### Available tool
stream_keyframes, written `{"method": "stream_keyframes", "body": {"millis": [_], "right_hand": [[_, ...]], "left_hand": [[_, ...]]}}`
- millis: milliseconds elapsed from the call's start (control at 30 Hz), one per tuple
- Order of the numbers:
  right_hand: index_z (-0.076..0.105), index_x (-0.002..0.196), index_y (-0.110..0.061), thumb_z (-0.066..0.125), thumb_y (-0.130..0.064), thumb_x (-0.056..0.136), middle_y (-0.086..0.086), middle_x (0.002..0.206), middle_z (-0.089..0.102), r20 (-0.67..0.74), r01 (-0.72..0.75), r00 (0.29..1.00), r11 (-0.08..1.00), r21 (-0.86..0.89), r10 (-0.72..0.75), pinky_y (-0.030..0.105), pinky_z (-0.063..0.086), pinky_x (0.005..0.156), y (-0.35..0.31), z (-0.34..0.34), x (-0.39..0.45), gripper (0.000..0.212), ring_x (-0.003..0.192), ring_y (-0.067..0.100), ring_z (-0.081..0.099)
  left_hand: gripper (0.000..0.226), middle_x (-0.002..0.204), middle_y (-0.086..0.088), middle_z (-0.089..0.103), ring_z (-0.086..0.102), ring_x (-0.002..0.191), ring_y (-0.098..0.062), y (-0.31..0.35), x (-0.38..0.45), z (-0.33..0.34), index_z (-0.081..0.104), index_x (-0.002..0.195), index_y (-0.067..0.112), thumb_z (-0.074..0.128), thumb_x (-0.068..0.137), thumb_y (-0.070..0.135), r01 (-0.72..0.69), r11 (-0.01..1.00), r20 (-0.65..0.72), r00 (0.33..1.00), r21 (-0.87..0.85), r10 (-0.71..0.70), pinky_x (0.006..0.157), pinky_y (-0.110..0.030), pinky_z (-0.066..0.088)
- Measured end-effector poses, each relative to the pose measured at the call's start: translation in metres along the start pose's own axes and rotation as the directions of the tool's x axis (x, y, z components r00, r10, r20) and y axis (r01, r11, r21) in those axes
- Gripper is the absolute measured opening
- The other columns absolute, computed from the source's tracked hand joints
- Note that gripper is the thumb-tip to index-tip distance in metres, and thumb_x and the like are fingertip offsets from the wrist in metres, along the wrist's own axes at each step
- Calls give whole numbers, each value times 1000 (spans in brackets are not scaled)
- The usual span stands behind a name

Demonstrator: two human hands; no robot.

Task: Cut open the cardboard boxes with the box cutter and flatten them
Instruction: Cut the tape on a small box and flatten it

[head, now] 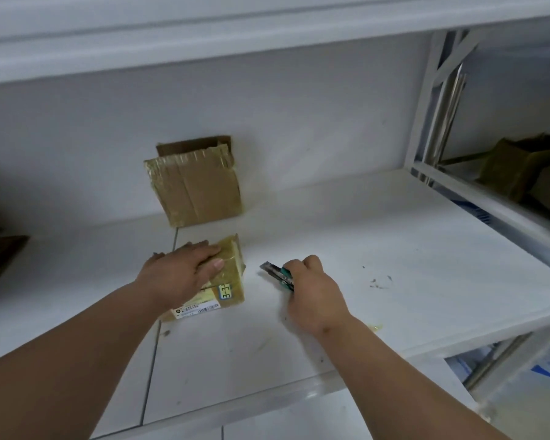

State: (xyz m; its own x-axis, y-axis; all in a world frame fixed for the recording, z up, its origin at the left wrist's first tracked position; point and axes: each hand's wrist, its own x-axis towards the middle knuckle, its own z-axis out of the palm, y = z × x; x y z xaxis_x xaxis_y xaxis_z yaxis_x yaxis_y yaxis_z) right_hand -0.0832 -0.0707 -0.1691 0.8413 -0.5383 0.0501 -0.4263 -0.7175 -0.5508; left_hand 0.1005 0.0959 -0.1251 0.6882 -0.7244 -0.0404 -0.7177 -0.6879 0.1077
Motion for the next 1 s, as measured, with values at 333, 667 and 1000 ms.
{"method": "stream_keyframes", "body": {"millis": [333, 667, 1000], "right_hand": [[55, 121, -22, 51, -10, 89, 3, 104, 59, -172, 175, 974, 971, 160, -148, 41, 49, 78, -25, 21, 6, 34, 94, 27, 56], [62, 120, -26, 55, -10, 89, -3, 112, 63, -226, 144, 970, 960, 241, -88, 37, 51, 82, -28, 25, 7, 36, 100, 20, 58], [64, 118, -27, 56, -11, 88, -3, 108, 64, -249, 103, 968, 953, 284, -31, 34, 51, 79, -34, 20, 17, 36, 96, 20, 59]], "left_hand": [[69, 153, 24, 32, 35, 142, -9, -3, -1, -7, 30, 145, 53, 13, 82, 76, 46, 996, 92, 995, -82, -39, 116, -42, 26], [79, 149, 24, 40, 42, 137, -10, -7, -2, -10, 31, 144, 53, 10, 74, 79, 18, 990, 111, 994, -137, -2, 113, -42, 31], [72, 147, 18, 46, 44, 135, -13, -16, 2, -11, 35, 142, 54, 11, 82, 83, -6, 981, 126, 992, -192, 31, 110, -37, 35]]}}
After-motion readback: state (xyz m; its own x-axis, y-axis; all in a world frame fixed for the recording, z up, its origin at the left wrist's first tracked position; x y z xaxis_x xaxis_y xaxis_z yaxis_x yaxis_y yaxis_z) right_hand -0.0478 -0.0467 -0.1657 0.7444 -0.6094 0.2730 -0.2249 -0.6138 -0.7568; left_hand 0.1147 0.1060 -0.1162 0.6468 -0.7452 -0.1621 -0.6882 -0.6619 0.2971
